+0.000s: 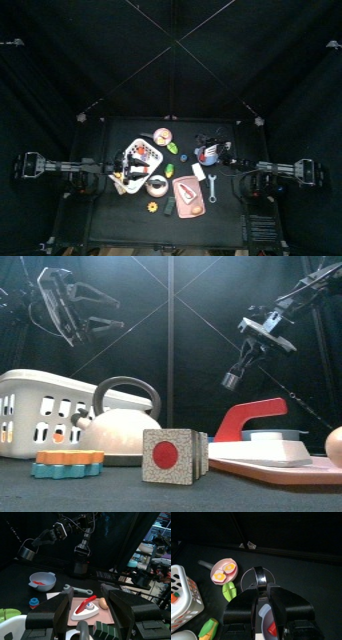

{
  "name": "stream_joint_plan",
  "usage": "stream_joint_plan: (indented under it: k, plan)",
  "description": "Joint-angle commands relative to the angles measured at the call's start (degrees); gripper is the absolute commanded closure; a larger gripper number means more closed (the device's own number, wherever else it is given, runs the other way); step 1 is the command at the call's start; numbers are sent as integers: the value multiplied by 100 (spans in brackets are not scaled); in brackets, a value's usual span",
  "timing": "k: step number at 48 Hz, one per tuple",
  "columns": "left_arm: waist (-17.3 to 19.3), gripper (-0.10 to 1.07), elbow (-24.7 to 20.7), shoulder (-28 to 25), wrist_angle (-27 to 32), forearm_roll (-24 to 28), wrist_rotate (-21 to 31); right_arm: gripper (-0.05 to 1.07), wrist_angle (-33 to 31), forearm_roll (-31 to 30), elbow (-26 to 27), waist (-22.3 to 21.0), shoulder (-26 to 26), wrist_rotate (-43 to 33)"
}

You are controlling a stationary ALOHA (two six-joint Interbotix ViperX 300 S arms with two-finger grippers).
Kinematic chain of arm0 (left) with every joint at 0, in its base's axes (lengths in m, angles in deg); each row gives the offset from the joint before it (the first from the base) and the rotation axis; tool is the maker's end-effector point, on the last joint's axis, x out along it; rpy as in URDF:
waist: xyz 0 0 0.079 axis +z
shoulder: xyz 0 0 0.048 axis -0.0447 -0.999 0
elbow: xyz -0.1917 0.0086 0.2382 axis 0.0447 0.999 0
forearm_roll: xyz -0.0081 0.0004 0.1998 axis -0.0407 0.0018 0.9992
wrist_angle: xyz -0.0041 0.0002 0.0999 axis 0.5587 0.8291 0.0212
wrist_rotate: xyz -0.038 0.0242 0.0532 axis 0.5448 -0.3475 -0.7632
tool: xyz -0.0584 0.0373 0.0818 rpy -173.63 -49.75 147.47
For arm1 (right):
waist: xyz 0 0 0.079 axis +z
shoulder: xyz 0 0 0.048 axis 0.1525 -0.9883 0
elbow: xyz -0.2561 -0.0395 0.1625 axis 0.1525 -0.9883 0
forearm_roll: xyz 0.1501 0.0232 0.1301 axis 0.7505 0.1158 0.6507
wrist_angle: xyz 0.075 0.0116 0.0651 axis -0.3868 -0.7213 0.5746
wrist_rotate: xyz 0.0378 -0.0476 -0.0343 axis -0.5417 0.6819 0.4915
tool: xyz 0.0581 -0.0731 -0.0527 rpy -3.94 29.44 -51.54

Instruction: Place cookie cutter to left of bowl

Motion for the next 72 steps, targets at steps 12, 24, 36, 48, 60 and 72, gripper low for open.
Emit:
stream_joint_plan:
  k: [12,24,36,48,60,72]
  plan:
    - [-18,12,-88,0,-26,18,-9,43,422,606,826,-325,-949,1090]
    - [-18,12,-70,0,-26,18,-9,43,1002,861,1063,-694,-1661,1389]
    - [-18,12,-70,0,-26,26,-9,41,1081,773,1292,-923,-2435,1406]
    - [-18,12,-70,0,-26,26,-9,41,1248,765,1354,-1037,-2848,1406]
    - [-18,12,-70,0,-26,26,-9,38,1503,791,1362,-1151,-2936,1389]
    - [-18,12,-70,0,-26,26,-9,18,1503,809,1362,-1107,-2936,1389]
